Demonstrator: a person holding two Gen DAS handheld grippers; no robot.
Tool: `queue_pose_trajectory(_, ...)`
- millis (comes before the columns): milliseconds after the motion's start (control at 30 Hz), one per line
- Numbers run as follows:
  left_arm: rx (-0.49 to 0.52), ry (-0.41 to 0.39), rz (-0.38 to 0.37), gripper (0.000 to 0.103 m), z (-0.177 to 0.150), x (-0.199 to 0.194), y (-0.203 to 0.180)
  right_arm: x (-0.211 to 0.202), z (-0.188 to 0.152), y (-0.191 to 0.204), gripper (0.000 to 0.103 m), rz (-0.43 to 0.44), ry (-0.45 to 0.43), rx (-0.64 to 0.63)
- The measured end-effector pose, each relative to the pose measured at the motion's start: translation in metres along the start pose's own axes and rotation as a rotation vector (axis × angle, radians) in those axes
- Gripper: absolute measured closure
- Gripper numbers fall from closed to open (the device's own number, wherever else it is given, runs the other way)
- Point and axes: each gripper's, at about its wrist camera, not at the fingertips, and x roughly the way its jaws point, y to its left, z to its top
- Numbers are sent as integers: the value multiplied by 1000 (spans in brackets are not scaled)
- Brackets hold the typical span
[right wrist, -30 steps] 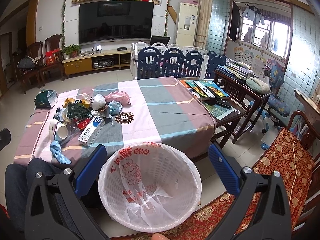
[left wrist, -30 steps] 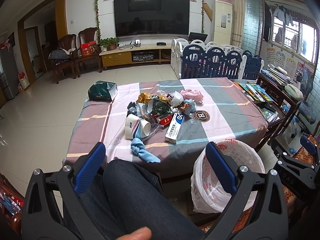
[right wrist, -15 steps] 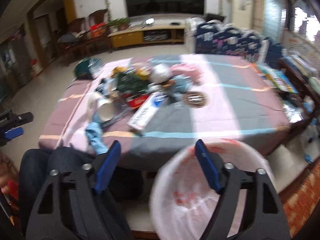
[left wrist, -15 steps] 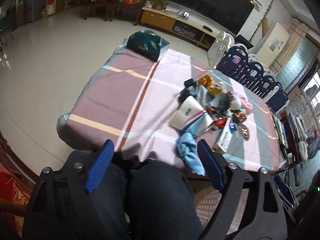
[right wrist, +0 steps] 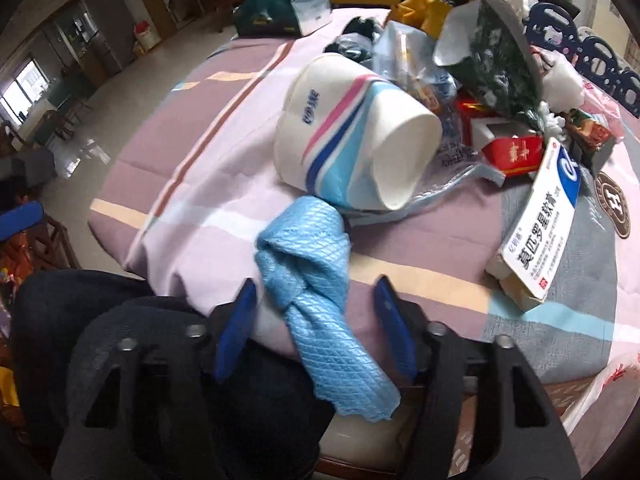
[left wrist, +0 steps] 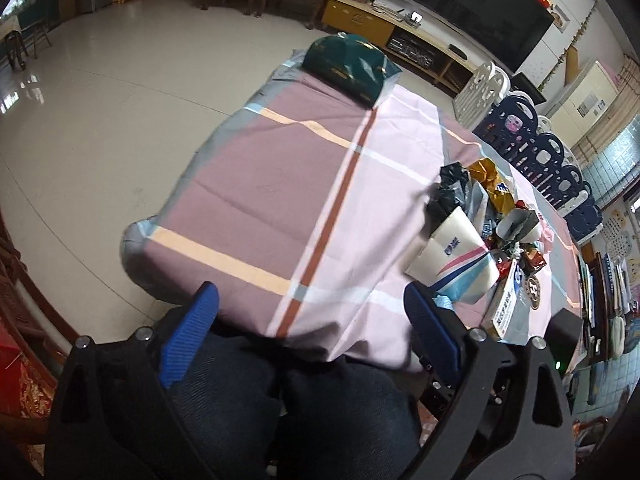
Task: Collect trash
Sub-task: 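Reach the right tool to the blue cloth and grasp it, then carry the blue cloth in the right tool while the left tool grasps the white paper cup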
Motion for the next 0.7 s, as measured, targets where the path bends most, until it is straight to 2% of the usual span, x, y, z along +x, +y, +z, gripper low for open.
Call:
queue_pose_trajectory(33,5,4,-9,10,1,4,-5,0,-1,-1,73,11,1,-3)
queue_pose_trajectory(133,22,31,-56,9,2,15,-25,-13,-7,-14,82,62,-15,56)
queue_pose_trajectory(300,106,76,-121,9,1,38,-75,-53,-20,-54,83,48,-64,156)
queue_pose_trajectory(400,138,120,-161,9,-1,56,-99,-52,-17,-75,83,24,-73,188)
queue_pose_trajectory(467,144,152,-164,9,-3,67,-111,-62,-19,-86,83,20,-96,217)
queue_pose_trajectory(600,174,180,-167,8,-12,76,-125,-55,-18,-97,83,-11,-98,243)
queue_pose_trajectory(700,179,184,-145,8,-18,76,-119,-47,-16,-100,83,24,-101,261)
